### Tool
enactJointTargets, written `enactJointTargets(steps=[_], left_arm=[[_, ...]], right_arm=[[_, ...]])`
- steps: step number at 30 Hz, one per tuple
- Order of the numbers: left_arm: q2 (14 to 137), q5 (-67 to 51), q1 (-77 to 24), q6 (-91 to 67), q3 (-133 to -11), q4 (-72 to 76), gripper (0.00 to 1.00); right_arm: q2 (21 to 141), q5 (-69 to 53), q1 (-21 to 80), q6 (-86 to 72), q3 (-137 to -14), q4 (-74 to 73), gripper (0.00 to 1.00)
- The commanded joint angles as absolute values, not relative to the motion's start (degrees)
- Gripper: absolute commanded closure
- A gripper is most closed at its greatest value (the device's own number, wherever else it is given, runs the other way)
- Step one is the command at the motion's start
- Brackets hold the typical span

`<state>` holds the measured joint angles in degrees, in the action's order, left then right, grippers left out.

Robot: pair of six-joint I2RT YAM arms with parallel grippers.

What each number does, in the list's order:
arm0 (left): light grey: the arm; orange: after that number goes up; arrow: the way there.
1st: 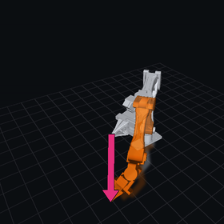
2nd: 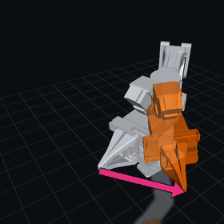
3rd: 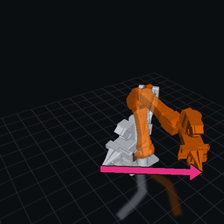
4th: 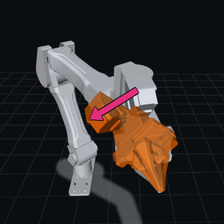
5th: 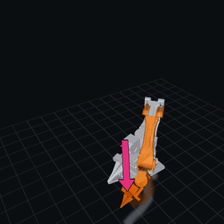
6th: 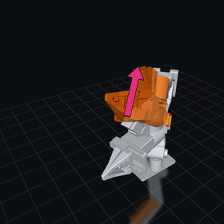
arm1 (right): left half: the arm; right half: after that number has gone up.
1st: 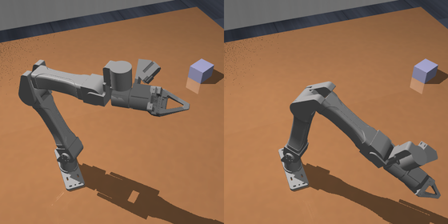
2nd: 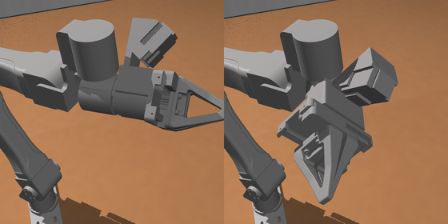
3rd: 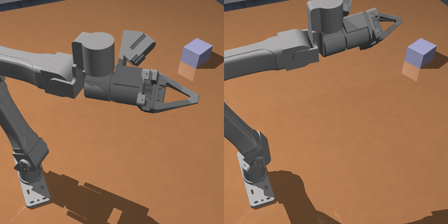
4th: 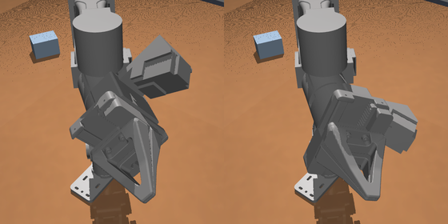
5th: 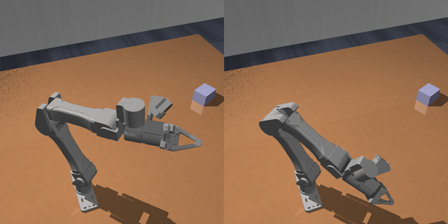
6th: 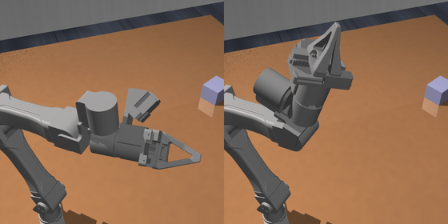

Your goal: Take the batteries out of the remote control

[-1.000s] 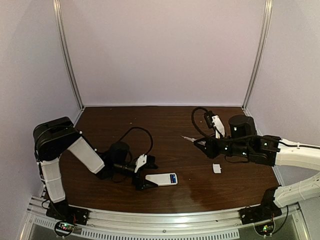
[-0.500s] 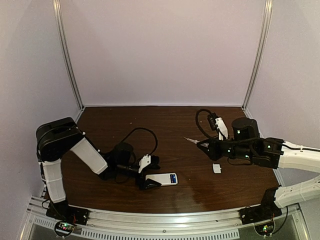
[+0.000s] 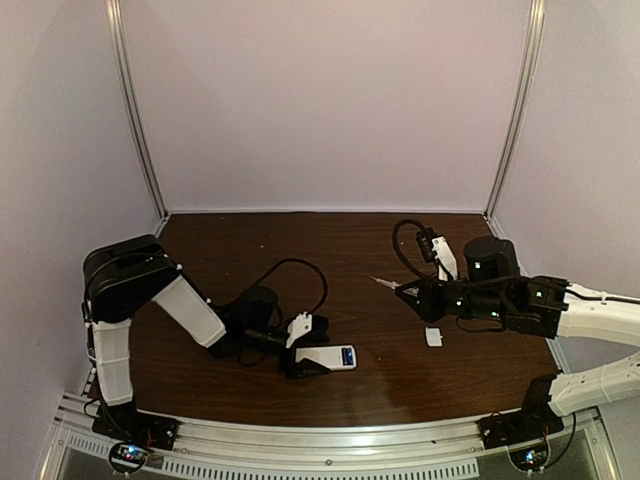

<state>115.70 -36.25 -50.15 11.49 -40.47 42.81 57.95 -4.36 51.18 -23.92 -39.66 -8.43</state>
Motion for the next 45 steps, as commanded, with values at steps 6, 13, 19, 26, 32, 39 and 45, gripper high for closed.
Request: enactJointTargets(steps=[6, 13, 19, 26, 32, 39, 45], left_arm=[[118.32, -35.17, -50.79, 12.78, -42.48, 39.51, 0.31], [118.23, -34.16, -50.78, 14.34, -43.65, 37.53, 0.55], [116.74, -32.89, -50.80, 15.99, -43.77, 36.85, 0.66], [115.30, -31.45, -50.77, 18.63, -43.39, 38.32, 0.96], [113.39, -29.35, -50.75, 20.14, -41.71, 42.15, 1.00], [111.65, -28.30, -50.65, 19.70, -41.82, 44.21, 1.00], [110.47, -21.69, -50.36, 15.01, -35.14, 59.33, 1.00]], right_arm=[[56.12, -2.56, 51.94, -24.35, -38.41, -9.56, 1.00], [56.88, -2.22, 51.99, -23.06, -39.42, -10.46, 1.00], [58.28, -2.47, 51.94, -20.41, -42.61, -13.81, 1.00], [61.73, -2.59, 51.96, -16.52, -47.36, -18.33, 1.00], [64.60, -2.41, 51.93, -14.54, -51.46, -21.65, 1.00], [65.50, -1.86, 51.94, -13.90, -53.43, -22.11, 1.00], [65.66, -1.68, 51.90, -12.84, -56.08, -25.66, 1.00]])
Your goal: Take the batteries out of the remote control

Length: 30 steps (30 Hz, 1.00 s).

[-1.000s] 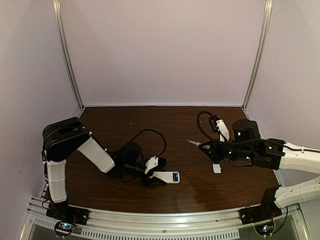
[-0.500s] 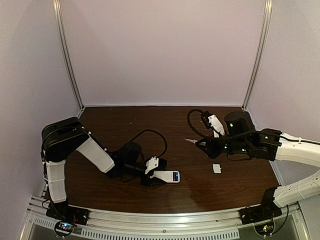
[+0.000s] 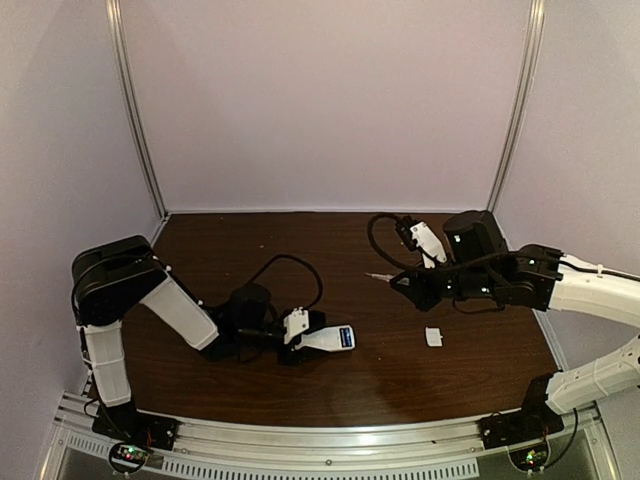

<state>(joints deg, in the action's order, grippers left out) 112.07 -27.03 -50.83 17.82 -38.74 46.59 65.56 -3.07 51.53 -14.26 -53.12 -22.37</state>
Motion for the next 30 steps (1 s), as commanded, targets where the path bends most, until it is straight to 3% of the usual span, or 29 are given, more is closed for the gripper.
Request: enactJointTargets(steps=[1, 6, 16, 30], left_arm=[[110.37, -19.71, -50.32, 14.46, -34.74, 60.58, 1.00], [109.71, -9.45, -50.34, 13.06, -34.87, 60.95, 1.00], [108.47, -19.95, -49.48, 20.62, -42.48, 46.46, 1.00], [105.95, -15.69, -49.64, 26.60, -41.44, 41.10, 1.00]], right_arm=[[65.65, -1.61, 51.96, -12.57, -56.49, -26.50, 1.00], [65.34, -0.45, 51.94, -11.63, -58.14, -29.24, 1.00], [65.57, -0.26, 51.93, -10.24, -61.01, -32.83, 1.00], [68.22, -7.00, 52.12, -4.41, -64.41, -38.70, 1.00]])
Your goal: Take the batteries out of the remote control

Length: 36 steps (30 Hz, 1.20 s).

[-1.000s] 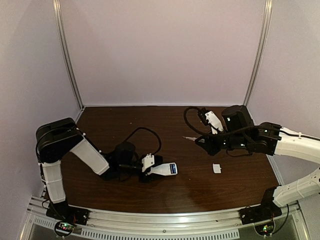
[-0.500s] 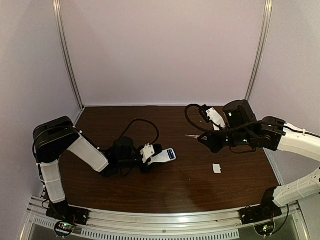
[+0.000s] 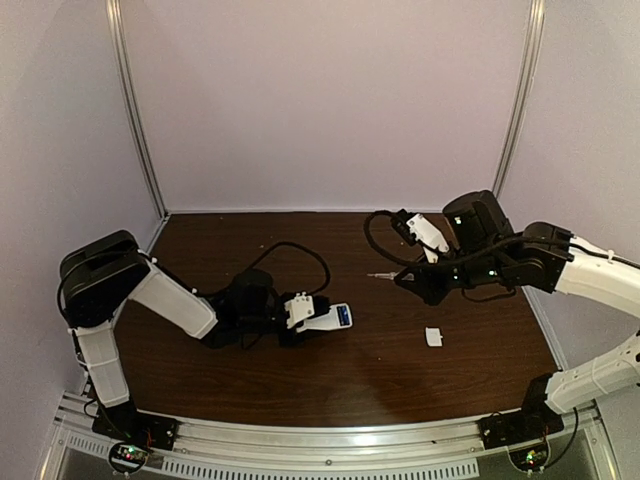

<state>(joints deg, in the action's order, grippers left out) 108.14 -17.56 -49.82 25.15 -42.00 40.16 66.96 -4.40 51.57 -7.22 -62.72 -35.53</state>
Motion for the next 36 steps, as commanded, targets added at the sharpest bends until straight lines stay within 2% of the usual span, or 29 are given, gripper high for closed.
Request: enactJointTargets(steps=[1, 17, 36], left_arm=[[105.91, -15.73, -49.70, 26.59, -41.28, 41.26, 1.00], [106.00, -20.25, -52.89, 34.92, -38.71, 42.60, 1.00], [106.87, -26.59, -52.98, 42.23, -33.75, 50.33, 1.00]], right_arm=[[68.48, -7.55, 52.15, -3.79, -64.42, -39.08, 1.00], [75.41, -3.90, 59.52, 2.78, -67.84, -46.45, 1.00], [81.97, 1.41, 61.44, 5.57, -67.06, -44.62, 1.00]])
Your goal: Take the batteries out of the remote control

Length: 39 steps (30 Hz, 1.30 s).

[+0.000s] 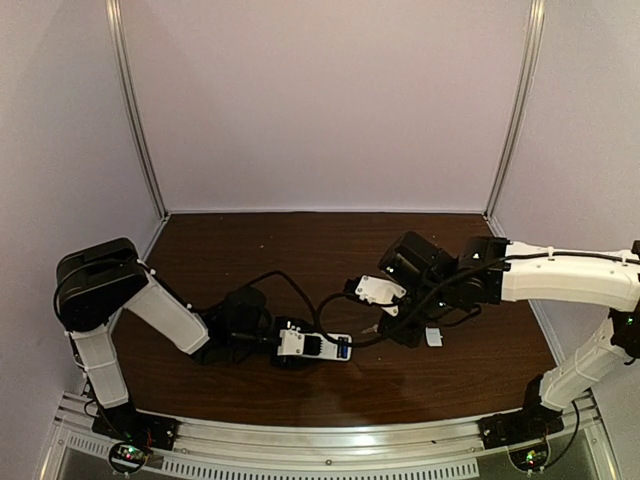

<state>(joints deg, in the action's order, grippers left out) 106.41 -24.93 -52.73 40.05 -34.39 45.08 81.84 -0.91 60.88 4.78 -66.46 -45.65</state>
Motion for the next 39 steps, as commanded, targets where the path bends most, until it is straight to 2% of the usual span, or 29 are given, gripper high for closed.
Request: enactJointTargets(steps=[1, 26, 39], left_arm=[[107.00, -26.44, -52.95, 42.34, -33.75, 50.36, 1.00], [108.46, -24.23, -53.57, 42.36, -35.83, 47.17, 1.00], [107.84, -24.70, -53.61, 42.81, -38.26, 40.11, 1.00]], right_arm=[[81.87, 1.23, 61.51, 5.57, -66.69, -43.89, 1.00], [84.93, 3.62, 64.51, 3.83, -65.50, -40.41, 1.00], [85.84, 3.89, 64.58, 2.87, -65.13, -40.37, 1.00]])
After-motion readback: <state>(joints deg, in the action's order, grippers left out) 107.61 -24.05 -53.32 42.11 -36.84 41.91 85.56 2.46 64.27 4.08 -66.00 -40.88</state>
